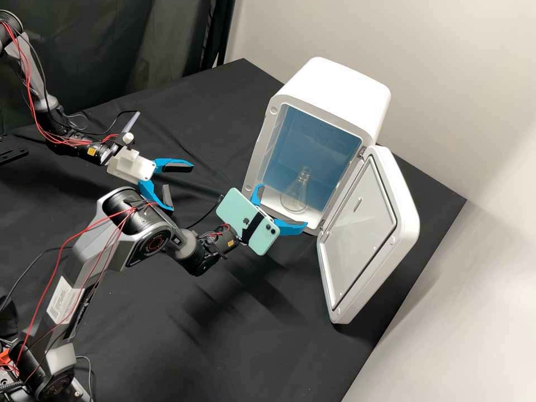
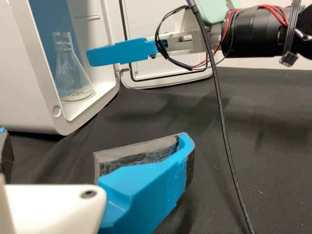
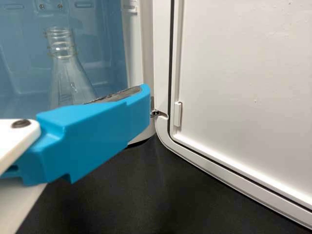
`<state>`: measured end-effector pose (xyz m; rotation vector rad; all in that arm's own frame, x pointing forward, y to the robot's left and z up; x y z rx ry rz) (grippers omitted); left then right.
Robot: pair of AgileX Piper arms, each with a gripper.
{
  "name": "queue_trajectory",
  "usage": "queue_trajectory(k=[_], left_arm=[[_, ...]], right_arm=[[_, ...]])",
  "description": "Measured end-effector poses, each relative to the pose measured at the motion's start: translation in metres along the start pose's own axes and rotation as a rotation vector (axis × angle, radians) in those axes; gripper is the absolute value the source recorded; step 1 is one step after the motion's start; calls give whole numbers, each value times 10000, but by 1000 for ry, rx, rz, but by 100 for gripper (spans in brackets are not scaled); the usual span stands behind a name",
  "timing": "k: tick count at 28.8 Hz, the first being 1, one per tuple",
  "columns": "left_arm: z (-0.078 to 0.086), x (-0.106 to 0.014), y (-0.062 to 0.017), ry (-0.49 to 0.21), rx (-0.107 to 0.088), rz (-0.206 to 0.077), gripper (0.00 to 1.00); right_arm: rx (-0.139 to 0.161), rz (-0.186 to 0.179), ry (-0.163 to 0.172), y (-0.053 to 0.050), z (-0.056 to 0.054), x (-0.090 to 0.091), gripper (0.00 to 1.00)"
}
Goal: Take the flask out of the incubator
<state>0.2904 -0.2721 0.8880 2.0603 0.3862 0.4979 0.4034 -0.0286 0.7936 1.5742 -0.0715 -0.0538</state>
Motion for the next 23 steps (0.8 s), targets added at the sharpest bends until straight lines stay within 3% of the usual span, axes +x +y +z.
queue_trajectory(k=[9,12,16,18,23], left_arm=[[1,0,-4,-1,-3,-4,100],[1,0,-4,-1,-3,-4,100],[1,0,-4,-1,-3,-4,100],[1,0,-4,-1,-3,-4,100],[1,0,-4,-1,-3,-4,100]], right_arm=[[-5,-4,6,-2,-7,3,100],[-12,-17,42,-8,-55,52,100],[-24,-46,78,-79,-73,135,100],[-5,-56,88,-143,-87,190,100],[-5,-88,102,-263,-121,275,100]])
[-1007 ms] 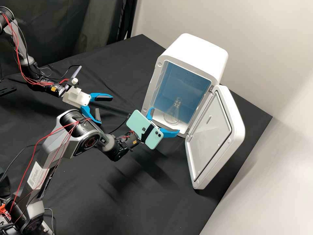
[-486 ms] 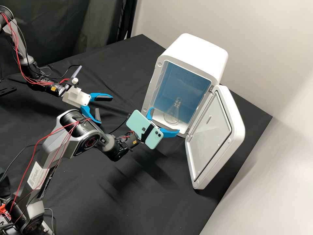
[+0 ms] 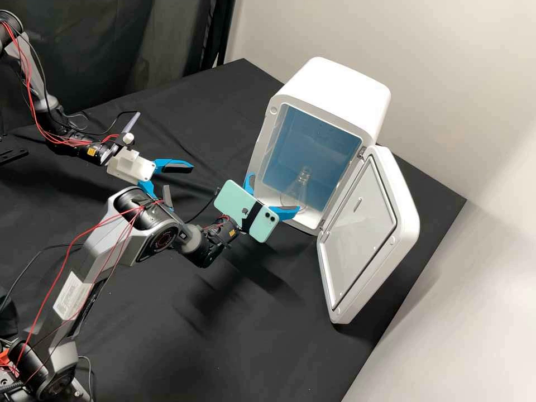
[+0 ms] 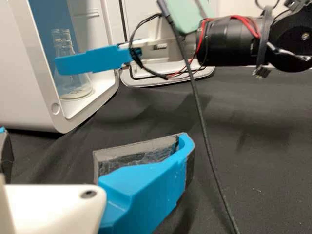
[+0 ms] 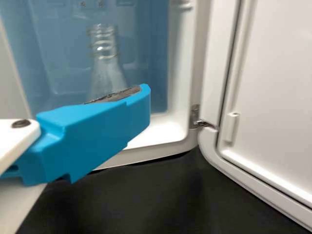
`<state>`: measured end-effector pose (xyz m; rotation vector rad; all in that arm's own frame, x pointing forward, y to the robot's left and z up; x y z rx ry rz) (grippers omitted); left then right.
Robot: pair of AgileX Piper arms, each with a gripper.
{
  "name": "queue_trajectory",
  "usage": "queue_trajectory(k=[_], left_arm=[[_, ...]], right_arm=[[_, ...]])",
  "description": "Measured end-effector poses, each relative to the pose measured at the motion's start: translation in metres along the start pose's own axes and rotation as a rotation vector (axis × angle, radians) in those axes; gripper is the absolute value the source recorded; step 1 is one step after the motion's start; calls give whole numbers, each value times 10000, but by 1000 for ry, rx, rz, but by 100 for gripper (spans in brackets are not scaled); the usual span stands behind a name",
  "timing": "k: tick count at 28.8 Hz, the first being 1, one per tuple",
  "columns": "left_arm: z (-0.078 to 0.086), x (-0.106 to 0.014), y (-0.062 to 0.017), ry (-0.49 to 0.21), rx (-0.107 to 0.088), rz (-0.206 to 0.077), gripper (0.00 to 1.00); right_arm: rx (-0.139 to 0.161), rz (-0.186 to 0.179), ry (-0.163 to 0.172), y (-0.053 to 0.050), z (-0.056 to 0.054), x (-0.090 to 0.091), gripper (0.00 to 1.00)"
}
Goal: Take the flask out of the incubator
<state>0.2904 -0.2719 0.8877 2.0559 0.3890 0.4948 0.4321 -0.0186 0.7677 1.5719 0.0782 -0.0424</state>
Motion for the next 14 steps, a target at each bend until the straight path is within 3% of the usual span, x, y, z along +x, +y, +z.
queue_trajectory(k=[4,7,14], left_arm=[[0,0,0,0,0,0,100],[0,0,0,0,0,0,100],[4,-4,19,-1,0,6,100]], right_arm=[[1,-29,9,-115,1,63,100],[-1,-47,-5,-162,44,78,100],[-4,-53,-11,-169,128,135,100]])
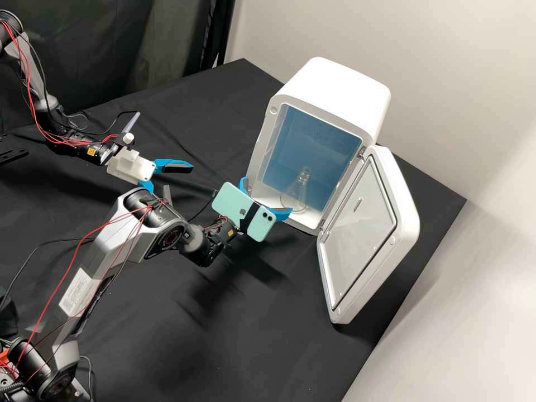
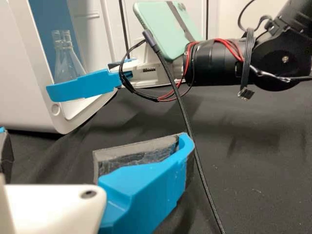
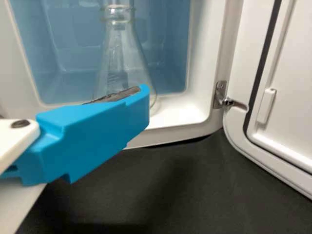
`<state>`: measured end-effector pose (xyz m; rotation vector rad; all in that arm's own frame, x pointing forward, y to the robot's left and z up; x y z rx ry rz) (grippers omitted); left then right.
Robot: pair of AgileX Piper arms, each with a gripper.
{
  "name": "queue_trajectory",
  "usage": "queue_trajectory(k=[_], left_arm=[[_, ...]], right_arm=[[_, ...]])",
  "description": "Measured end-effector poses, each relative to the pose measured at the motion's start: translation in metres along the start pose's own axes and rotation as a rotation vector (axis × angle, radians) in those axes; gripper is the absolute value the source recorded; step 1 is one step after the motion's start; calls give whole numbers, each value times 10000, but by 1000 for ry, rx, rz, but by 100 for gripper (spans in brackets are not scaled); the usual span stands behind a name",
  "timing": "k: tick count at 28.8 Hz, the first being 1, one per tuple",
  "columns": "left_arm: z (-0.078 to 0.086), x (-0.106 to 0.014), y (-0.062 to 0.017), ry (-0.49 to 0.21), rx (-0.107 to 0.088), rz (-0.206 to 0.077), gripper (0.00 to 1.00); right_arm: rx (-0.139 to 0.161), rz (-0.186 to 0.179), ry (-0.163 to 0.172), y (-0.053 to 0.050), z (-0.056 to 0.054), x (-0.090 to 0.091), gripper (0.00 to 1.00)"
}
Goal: Take the flask out of the incubator
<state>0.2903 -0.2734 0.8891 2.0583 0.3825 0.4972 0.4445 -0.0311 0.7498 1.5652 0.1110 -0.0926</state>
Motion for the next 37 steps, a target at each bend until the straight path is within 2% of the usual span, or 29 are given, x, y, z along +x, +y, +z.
queue_trajectory(k=[4,10,14,17,23,32,35,37], left_arm=[[1,-1,3,0,0,0,100],[7,0,2,-2,0,0,100],[7,0,2,-2,0,0,100],[7,0,2,-2,0,0,100],[7,0,2,-2,0,0,100],[26,1,-2,-6,0,-1,100],[49,1,-2,-12,1,-1,100],[73,-4,12,-18,3,-1,100]], right_arm=[[-1,23,-5,77,71,49,100],[-21,18,1,102,161,101,100],[-41,11,22,144,158,120,100],[-52,0,24,159,165,142,100],[-35,0,28,164,183,194,100],[-54,-9,33,213,214,200,100],[-40,5,9,255,271,157,100],[-2,31,-32,335,344,71,100]])
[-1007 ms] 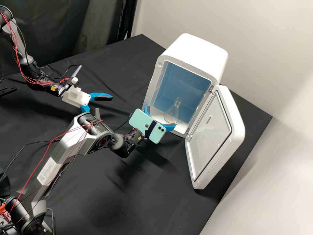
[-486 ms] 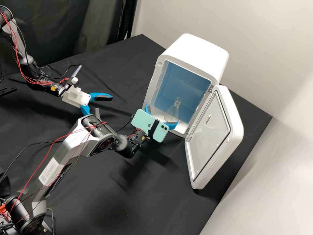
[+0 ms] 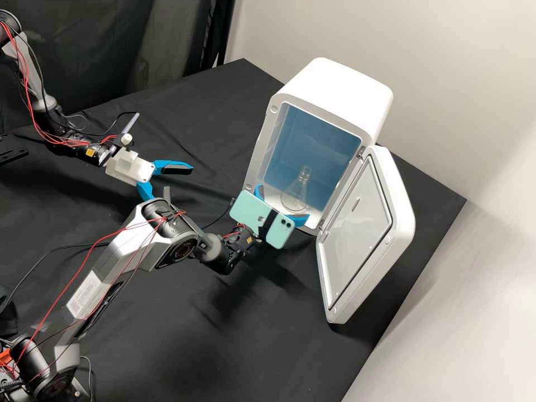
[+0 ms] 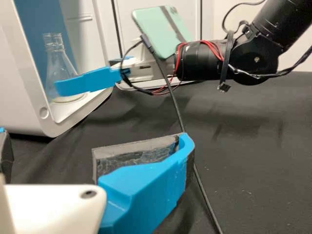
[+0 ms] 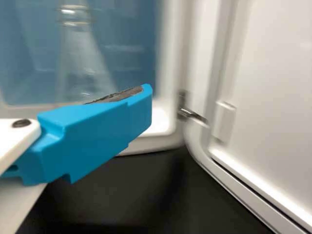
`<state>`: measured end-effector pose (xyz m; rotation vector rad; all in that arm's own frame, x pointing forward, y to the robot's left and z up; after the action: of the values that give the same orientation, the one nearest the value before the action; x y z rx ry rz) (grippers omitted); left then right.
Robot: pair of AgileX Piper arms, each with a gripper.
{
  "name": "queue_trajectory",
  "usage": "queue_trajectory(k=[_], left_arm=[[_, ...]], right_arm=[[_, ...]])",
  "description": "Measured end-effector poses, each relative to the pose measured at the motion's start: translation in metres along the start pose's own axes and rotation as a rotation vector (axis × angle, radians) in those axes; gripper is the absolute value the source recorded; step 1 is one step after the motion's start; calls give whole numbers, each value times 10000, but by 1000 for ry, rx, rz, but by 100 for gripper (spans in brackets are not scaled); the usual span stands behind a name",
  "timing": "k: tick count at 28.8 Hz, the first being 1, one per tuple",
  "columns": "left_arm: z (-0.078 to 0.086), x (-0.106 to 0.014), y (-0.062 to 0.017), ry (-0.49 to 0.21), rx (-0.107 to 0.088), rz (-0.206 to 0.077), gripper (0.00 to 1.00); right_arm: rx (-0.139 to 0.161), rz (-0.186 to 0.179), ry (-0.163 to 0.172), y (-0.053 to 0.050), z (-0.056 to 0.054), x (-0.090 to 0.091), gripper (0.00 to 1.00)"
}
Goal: Take the flask out of the incubator
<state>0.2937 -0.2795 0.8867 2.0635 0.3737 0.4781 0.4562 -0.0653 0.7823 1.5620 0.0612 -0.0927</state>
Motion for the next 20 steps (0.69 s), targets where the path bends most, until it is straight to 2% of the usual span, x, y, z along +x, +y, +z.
queue_trajectory(k=[3,4,8,10,14,20], left_arm=[[2,-2,9,-1,0,3,100],[4,-5,21,-1,1,6,100],[6,-7,29,-2,1,9,100],[6,-7,29,-2,1,9,100],[6,-7,29,-2,1,9,100],[9,-7,28,-5,-4,8,100]], right_arm=[[48,38,-29,131,5,-105,100],[60,49,-30,189,-31,-162,100],[65,90,14,314,-172,-294,100],[78,115,44,380,-250,-375,100],[78,148,78,447,-299,-429,100],[78,147,75,446,-295,-429,100]])
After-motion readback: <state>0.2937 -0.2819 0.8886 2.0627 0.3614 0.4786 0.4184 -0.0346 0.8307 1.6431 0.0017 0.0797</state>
